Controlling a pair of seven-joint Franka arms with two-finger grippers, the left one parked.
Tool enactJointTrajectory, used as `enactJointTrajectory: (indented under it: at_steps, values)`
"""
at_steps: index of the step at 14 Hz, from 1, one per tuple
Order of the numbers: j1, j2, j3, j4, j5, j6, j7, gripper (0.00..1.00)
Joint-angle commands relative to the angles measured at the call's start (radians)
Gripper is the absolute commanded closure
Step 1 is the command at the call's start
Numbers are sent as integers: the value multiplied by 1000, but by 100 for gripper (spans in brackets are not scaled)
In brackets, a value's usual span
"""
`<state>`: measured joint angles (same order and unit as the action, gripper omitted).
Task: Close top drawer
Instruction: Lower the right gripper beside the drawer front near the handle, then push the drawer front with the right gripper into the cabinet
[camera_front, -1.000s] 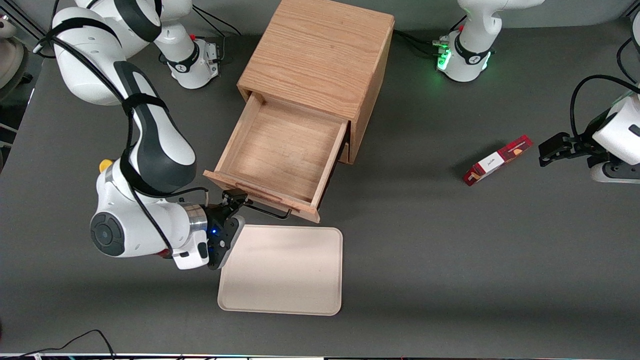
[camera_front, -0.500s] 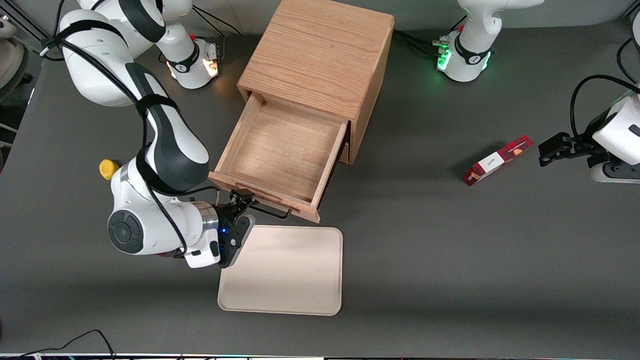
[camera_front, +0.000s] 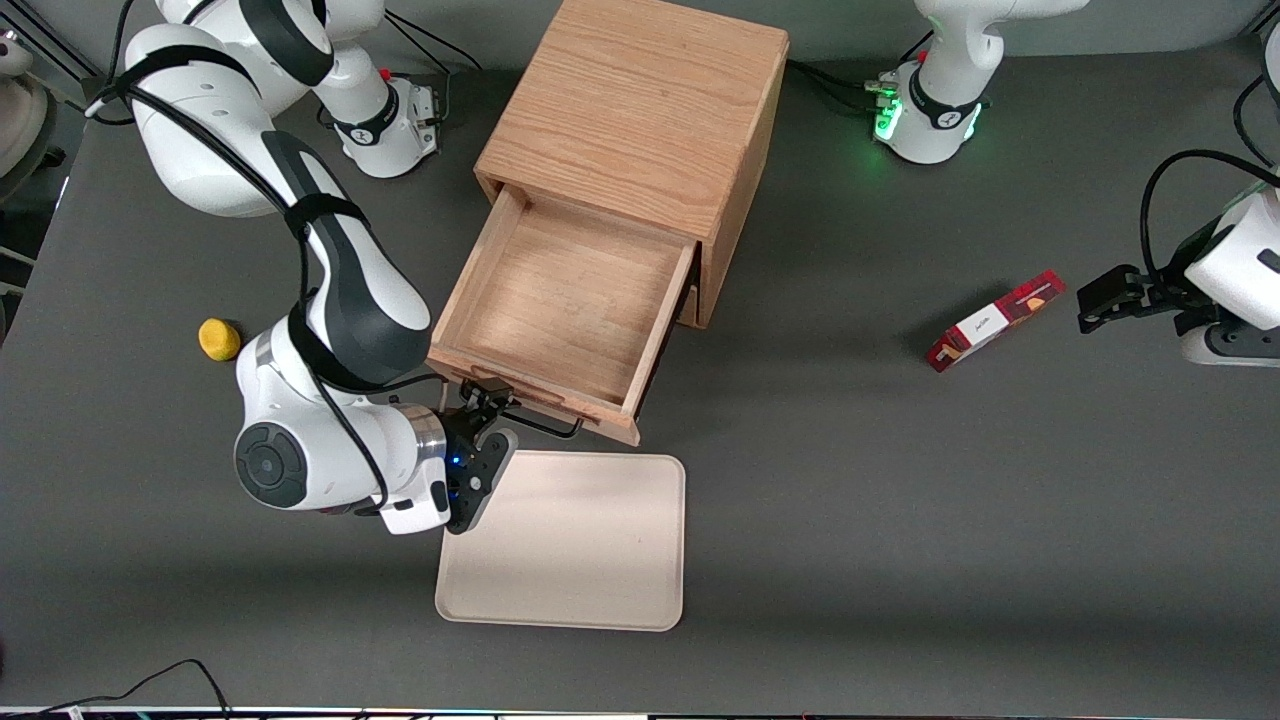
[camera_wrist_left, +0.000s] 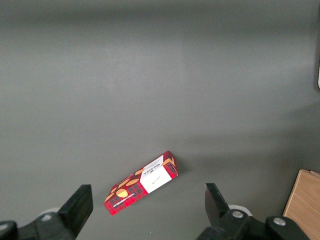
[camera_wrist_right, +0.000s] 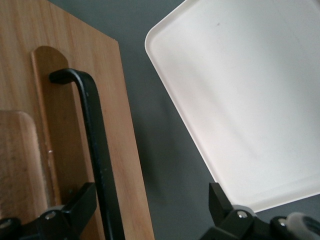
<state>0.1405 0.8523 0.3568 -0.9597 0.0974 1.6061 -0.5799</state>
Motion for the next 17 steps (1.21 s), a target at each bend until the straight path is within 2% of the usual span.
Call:
enactJointTrajectory:
  at_steps: [1,7,10,14,17]
  values:
    - [5,2,7,-7,-19,15,29,0]
    - [11,-13,22,-40,-27,21,78,0]
    - [10,-33,74,-66,-48,21,129,0]
    - [1,-105,91,-166,-50,37,132,0]
    - [-15,-195,103,-330,-45,132,137,0]
